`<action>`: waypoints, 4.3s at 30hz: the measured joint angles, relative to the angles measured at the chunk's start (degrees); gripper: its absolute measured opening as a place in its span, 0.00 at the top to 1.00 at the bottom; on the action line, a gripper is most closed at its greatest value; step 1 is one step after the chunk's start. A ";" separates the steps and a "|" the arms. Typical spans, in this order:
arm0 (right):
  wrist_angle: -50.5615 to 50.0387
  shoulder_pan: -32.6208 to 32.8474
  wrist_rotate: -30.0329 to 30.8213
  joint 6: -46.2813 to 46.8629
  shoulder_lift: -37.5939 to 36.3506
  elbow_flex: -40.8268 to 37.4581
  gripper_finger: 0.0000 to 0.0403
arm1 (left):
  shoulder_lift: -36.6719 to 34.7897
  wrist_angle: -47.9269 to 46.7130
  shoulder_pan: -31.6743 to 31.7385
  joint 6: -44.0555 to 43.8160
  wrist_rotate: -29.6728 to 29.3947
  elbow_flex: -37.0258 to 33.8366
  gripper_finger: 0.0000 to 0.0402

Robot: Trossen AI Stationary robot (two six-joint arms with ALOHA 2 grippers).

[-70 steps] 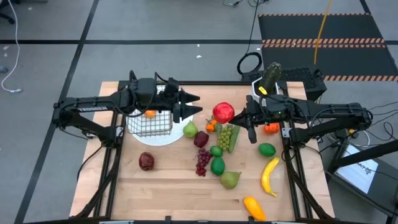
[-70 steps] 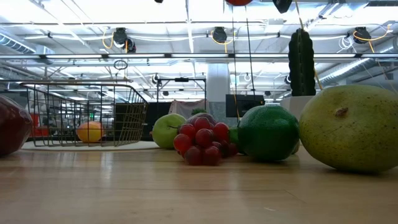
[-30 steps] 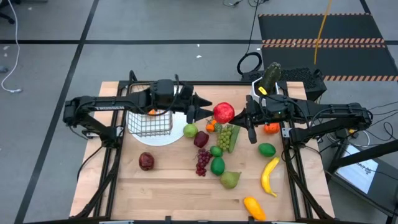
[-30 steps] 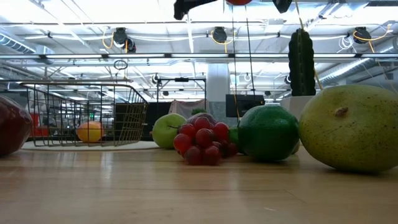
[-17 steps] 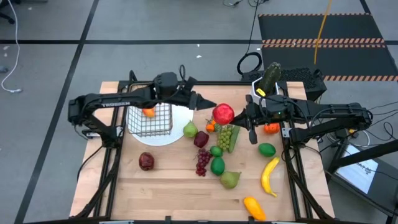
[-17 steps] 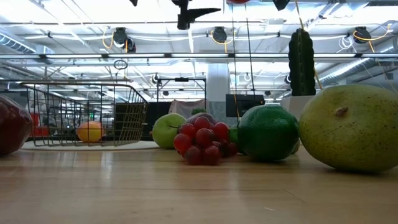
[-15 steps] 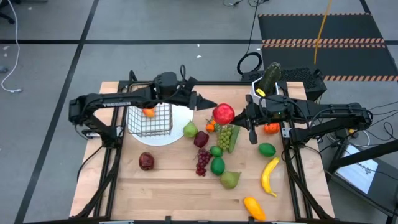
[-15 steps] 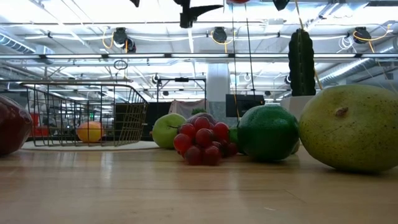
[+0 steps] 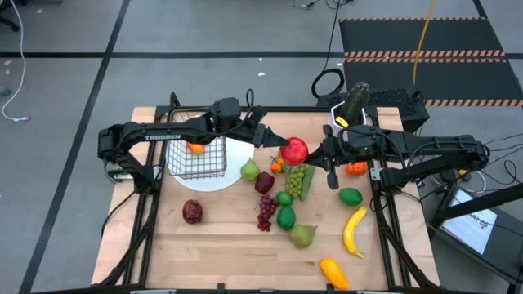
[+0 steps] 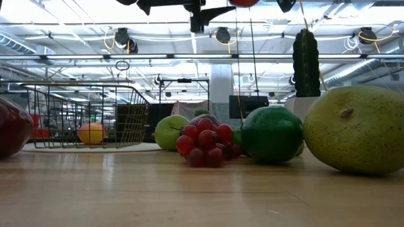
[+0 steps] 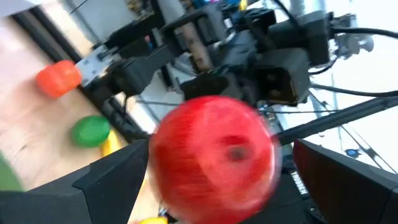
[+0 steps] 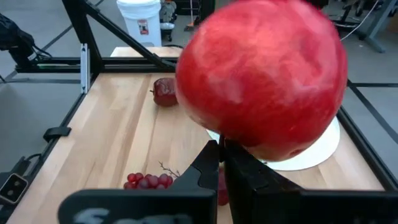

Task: Build produce basket
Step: Put the red apple into the wire basket

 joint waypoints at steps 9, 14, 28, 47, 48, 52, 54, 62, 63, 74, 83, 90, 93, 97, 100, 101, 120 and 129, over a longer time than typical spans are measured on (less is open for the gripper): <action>-0.08 -0.02 0.00 0.00 0.02 -0.10 1.00 | 0.16 -0.89 -0.19 3.51 -1.11 -0.05 0.01; 0.19 -0.04 0.00 2.67 0.00 -1.54 0.99 | 0.18 -0.88 -0.83 4.06 -1.34 -0.05 0.01; 3.16 -0.02 0.04 4.43 0.02 -2.67 0.99 | 0.18 -3.43 -3.45 7.13 -2.71 -0.05 0.01; 3.50 -0.04 0.05 5.75 0.02 -2.67 0.98 | 0.18 -3.45 -3.23 8.06 -3.12 -0.05 0.14; 3.50 -0.04 0.05 5.89 -0.01 -2.67 0.97 | 0.18 -3.43 -3.12 8.24 -3.12 -0.05 0.14; 3.72 0.00 0.13 7.28 -0.58 -2.67 0.87 | 0.18 -2.83 -2.50 8.46 -2.97 -0.05 0.14; 3.72 0.00 0.13 8.55 -1.05 -2.67 0.81 | 0.18 -1.58 -1.86 8.00 -2.01 -0.05 0.16; -0.35 0.00 0.33 10.60 -4.18 -2.67 0.59 | -0.45 -0.48 1.75 7.40 3.88 -0.05 0.17; -1.72 0.00 0.55 11.25 -4.61 -2.67 0.57 | -0.64 -0.37 2.33 7.71 4.88 -0.05 0.16; -12.25 0.00 1.79 14.64 -7.90 -2.67 0.54 | -3.98 -6.96 11.82 13.41 11.62 -0.03 0.14; -12.45 0.02 1.76 16.46 -8.75 -2.67 0.54 | -7.89 -29.09 21.23 25.95 13.26 0.10 0.14; -12.33 0.02 1.65 21.11 -8.81 -2.67 0.54 | -12.97 -47.89 27.82 35.73 11.36 -0.07 0.14; -12.36 0.02 1.57 22.86 -8.81 -2.67 0.54 | -14.79 -54.10 29.90 38.19 8.19 -0.03 0.14; -12.37 0.04 1.57 23.82 -8.81 -2.67 0.54 | -16.76 -61.90 32.44 40.88 3.64 -0.05 0.14; -12.37 0.02 2.07 23.13 -8.79 -2.67 0.54 | -17.73 -66.96 33.58 42.30 -0.48 -0.03 0.14; -12.37 0.02 2.94 22.60 -8.79 -2.67 0.54 | -17.82 -68.49 33.62 42.84 -2.28 -0.03 0.14; -11.50 -0.09 10.58 17.73 -8.56 -2.67 0.54 | -17.45 -74.23 29.98 37.28 -20.06 -8.89 0.14; -11.50 -0.09 10.58 17.79 -8.55 -2.67 0.54 | -17.46 -68.86 29.40 34.46 -21.66 -12.74 0.14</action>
